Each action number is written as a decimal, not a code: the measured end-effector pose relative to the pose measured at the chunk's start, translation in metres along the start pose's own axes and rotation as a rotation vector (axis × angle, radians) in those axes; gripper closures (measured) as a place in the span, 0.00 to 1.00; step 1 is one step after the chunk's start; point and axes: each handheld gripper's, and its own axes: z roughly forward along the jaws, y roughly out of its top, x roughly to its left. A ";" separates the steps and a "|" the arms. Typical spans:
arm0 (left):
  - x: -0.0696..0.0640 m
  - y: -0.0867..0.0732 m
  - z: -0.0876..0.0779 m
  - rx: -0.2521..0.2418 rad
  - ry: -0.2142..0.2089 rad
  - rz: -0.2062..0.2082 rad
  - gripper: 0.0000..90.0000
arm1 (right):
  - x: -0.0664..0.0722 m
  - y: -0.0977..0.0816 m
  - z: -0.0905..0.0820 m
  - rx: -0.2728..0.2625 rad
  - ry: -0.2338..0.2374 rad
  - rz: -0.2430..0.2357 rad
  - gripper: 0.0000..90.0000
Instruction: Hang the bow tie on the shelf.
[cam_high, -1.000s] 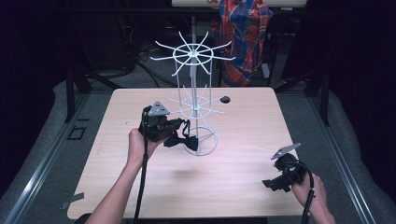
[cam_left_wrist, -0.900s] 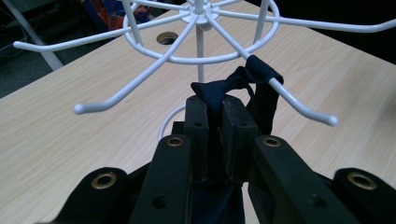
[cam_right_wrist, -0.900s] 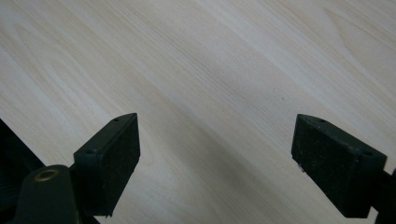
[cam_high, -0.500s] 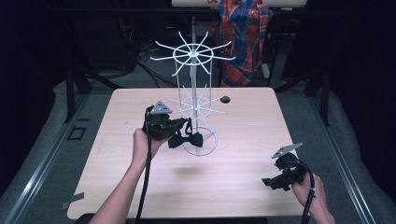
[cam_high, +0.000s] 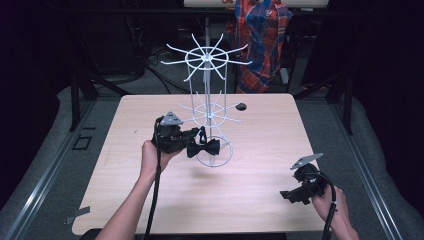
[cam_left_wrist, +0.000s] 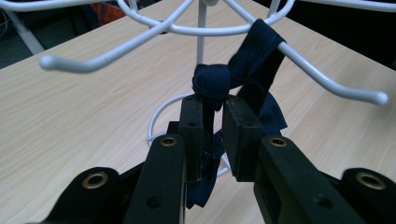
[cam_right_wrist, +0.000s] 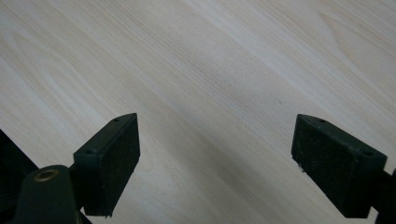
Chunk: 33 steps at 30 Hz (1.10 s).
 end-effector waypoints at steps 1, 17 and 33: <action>0.000 0.000 -0.001 0.008 -0.004 0.000 0.86 | 0.000 0.000 0.000 0.000 0.000 0.000 0.17; 0.004 -0.005 -0.015 0.028 0.036 -0.043 0.41 | 0.000 0.000 -0.001 0.002 0.000 -0.002 0.17; -0.003 -0.024 -0.049 0.110 0.089 -0.014 0.17 | 0.000 0.000 -0.001 0.016 -0.011 -0.008 0.17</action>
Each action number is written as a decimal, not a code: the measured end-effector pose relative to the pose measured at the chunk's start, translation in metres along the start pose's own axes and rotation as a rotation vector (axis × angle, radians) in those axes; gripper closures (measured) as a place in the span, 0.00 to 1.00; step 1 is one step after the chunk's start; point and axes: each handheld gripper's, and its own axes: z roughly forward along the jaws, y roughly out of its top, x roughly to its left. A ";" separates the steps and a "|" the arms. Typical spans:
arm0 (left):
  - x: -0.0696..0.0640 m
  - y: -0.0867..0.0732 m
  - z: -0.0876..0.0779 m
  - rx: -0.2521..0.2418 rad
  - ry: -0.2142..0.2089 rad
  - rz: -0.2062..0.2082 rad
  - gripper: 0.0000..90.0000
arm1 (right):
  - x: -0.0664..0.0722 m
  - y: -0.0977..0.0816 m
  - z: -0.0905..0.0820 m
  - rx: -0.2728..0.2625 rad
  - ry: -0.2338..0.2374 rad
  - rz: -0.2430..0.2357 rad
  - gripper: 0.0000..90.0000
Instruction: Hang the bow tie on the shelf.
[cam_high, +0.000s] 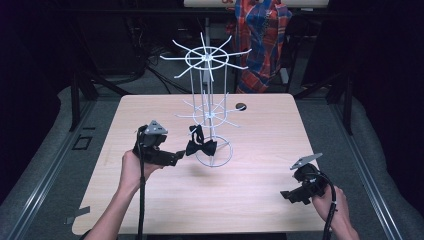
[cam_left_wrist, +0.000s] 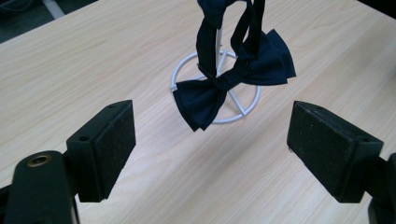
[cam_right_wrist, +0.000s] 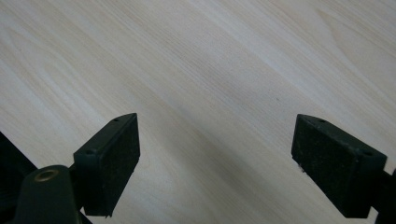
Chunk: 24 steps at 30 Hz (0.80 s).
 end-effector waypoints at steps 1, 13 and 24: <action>0.000 -0.002 -0.002 -0.001 0.010 -0.004 0.17 | 0.000 0.000 0.000 0.002 0.001 0.000 0.17; 0.000 -0.037 -0.013 0.078 0.059 -0.023 0.08 | 0.000 0.000 0.000 0.004 -0.003 0.000 0.17; 0.005 -0.070 -0.015 0.134 0.106 -0.065 0.00 | 0.001 0.001 0.001 0.015 -0.003 -0.013 0.17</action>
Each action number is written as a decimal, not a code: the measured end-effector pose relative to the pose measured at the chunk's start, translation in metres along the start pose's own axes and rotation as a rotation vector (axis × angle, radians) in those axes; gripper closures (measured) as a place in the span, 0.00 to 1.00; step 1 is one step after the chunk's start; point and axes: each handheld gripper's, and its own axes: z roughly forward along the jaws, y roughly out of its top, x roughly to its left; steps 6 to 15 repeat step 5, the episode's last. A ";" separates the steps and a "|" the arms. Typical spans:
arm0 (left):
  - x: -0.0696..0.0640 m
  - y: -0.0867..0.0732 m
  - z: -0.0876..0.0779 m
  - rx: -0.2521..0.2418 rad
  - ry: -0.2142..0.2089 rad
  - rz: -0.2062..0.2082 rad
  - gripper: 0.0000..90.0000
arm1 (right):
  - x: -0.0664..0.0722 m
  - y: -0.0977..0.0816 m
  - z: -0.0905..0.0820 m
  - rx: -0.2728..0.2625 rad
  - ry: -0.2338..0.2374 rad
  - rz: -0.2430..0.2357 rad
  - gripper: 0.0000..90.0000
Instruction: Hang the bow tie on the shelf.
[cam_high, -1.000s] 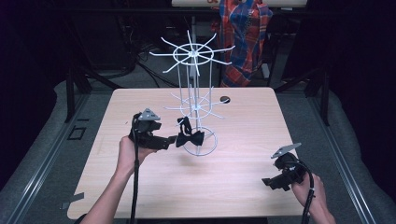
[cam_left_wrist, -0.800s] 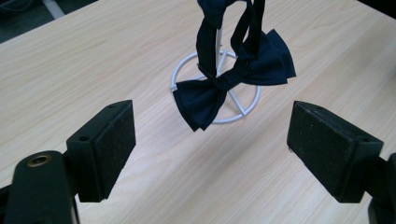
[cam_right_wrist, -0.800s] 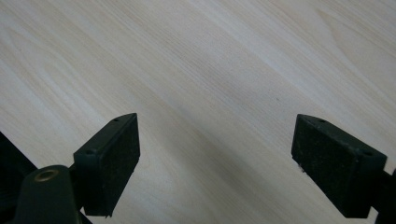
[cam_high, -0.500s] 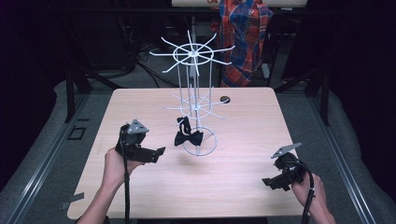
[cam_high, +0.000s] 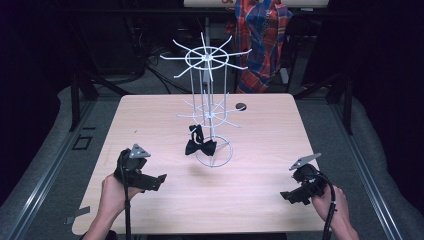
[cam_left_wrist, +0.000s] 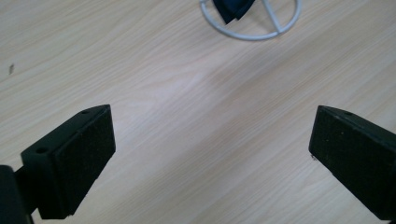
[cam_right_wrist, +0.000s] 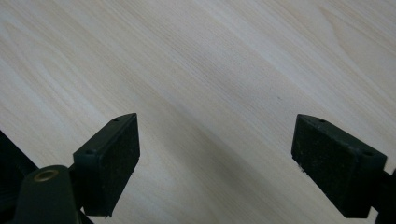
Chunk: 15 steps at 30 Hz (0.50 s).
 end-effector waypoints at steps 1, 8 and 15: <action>0.001 -0.003 0.001 0.000 -0.008 -0.012 0.00 | 0.000 0.000 0.000 0.004 0.005 -0.003 0.17; 0.001 -0.010 0.007 0.021 -0.024 -0.025 0.00 | 0.002 0.002 0.001 0.022 -0.007 -0.029 0.17; 0.001 -0.010 0.007 0.021 -0.024 -0.025 0.00 | 0.002 0.002 0.001 0.022 -0.007 -0.029 0.17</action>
